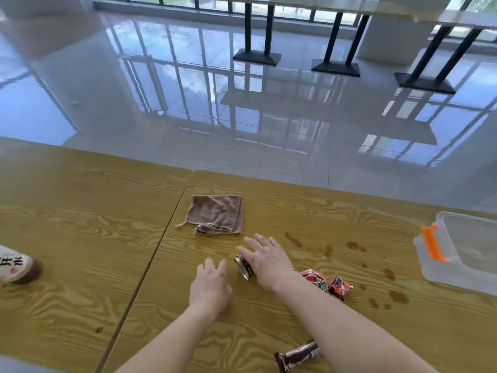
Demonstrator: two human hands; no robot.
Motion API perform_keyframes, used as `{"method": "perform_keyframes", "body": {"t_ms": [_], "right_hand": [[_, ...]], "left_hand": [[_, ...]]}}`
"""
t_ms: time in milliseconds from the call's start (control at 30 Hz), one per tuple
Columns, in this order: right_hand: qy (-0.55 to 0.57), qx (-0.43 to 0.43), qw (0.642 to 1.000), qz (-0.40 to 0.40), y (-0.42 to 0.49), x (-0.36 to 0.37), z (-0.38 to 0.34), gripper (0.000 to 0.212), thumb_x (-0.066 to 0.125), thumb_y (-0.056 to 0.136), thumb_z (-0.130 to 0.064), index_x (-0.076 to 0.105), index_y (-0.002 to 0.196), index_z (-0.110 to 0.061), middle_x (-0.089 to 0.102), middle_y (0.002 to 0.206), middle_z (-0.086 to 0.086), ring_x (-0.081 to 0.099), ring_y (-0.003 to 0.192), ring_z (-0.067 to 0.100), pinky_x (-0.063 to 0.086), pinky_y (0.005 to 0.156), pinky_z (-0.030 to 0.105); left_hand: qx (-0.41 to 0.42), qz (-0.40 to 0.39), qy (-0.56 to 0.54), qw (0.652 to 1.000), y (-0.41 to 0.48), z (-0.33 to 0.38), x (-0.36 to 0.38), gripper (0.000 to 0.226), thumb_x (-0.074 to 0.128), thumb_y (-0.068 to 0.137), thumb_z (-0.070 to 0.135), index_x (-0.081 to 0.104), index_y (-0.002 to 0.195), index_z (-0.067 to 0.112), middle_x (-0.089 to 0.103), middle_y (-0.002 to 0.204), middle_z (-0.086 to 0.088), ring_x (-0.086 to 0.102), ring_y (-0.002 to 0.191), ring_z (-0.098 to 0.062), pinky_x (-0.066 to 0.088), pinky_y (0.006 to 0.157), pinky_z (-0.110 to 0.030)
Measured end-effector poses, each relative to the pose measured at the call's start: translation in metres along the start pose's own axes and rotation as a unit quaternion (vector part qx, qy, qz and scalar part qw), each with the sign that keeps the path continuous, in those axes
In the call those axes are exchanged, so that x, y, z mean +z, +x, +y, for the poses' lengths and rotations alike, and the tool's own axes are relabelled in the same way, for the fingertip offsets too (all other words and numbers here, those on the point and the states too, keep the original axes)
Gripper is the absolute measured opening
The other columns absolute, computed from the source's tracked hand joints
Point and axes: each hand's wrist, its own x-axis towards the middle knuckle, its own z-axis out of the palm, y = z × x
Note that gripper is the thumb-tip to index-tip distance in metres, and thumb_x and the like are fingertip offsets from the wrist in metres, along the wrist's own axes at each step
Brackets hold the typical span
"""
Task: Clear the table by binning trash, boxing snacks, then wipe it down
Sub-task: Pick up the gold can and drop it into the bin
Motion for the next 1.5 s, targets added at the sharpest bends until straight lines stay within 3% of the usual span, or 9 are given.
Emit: {"method": "perform_keyframes", "body": {"t_ms": [300,533,700,933,1067,1233,1500], "right_hand": [[-0.012,-0.007,1.0,0.018,0.001,0.014,0.001,0.052,0.059,0.091,-0.012,0.04,0.138,-0.022,0.045,0.143,0.007,0.036,0.134,0.033,0.023,0.117,0.05],[0.052,0.042,0.995,0.071,-0.018,0.01,0.009,0.059,0.06,0.084,-0.008,0.041,0.138,-0.022,0.052,0.128,0.004,0.043,0.119,0.03,0.034,0.108,0.041],[0.064,0.065,0.991,0.101,-0.035,0.003,0.007,0.06,0.06,0.083,-0.008,0.042,0.139,-0.021,0.054,0.126,0.004,0.044,0.116,0.031,0.036,0.105,0.039],[0.064,0.142,0.976,0.151,-0.07,-0.017,-0.004,0.064,0.06,0.085,-0.008,0.039,0.145,-0.021,0.053,0.132,0.006,0.043,0.121,0.031,0.035,0.108,0.041],[0.078,0.205,0.959,0.182,-0.098,-0.023,-0.02,0.067,0.061,0.086,-0.009,0.038,0.147,-0.02,0.051,0.138,0.006,0.042,0.127,0.032,0.033,0.111,0.043],[0.085,0.28,0.932,0.216,-0.143,-0.02,-0.039,0.062,0.062,0.085,-0.014,0.04,0.142,-0.023,0.054,0.133,0.004,0.044,0.122,0.03,0.035,0.106,0.039],[0.098,0.412,0.882,0.207,-0.243,0.012,-0.053,0.061,0.064,0.085,-0.018,0.041,0.141,-0.024,0.054,0.131,0.002,0.046,0.12,0.028,0.038,0.105,0.038]], "left_hand": [[0.01,0.002,-0.012,1.0,0.003,-0.002,0.011,0.023,0.06,0.084,0.021,0.055,0.106,0.021,0.045,0.114,-0.004,0.044,0.102,-0.023,0.05,0.075,-0.033],[0.053,0.059,-0.045,0.996,0.003,0.0,-0.003,0.015,0.056,0.088,0.021,0.058,0.103,0.018,0.043,0.101,-0.001,0.045,0.085,-0.02,0.044,0.068,-0.031],[0.097,0.074,-0.052,0.991,0.0,0.007,-0.019,0.015,0.057,0.086,0.016,0.058,0.101,0.016,0.043,0.099,0.0,0.047,0.085,-0.021,0.047,0.066,-0.033],[0.196,0.089,-0.058,0.975,-0.006,0.018,-0.043,0.012,0.055,0.086,0.014,0.056,0.098,0.016,0.043,0.097,-0.002,0.047,0.084,-0.023,0.043,0.064,-0.033],[0.258,0.082,-0.049,0.961,-0.013,0.022,-0.051,0.017,0.058,0.082,0.017,0.057,0.099,0.015,0.042,0.097,-0.002,0.047,0.084,-0.023,0.049,0.065,-0.036],[0.354,0.081,-0.052,0.93,-0.032,0.036,-0.053,0.02,0.058,0.087,0.02,0.06,0.107,0.015,0.048,0.101,-0.006,0.051,0.085,-0.026,0.049,0.068,-0.038],[0.479,0.042,-0.056,0.875,-0.09,0.088,-0.033,0.012,0.063,0.084,0.021,0.058,0.095,0.018,0.05,0.1,-0.005,0.053,0.082,-0.028,0.05,0.058,-0.039]]}}
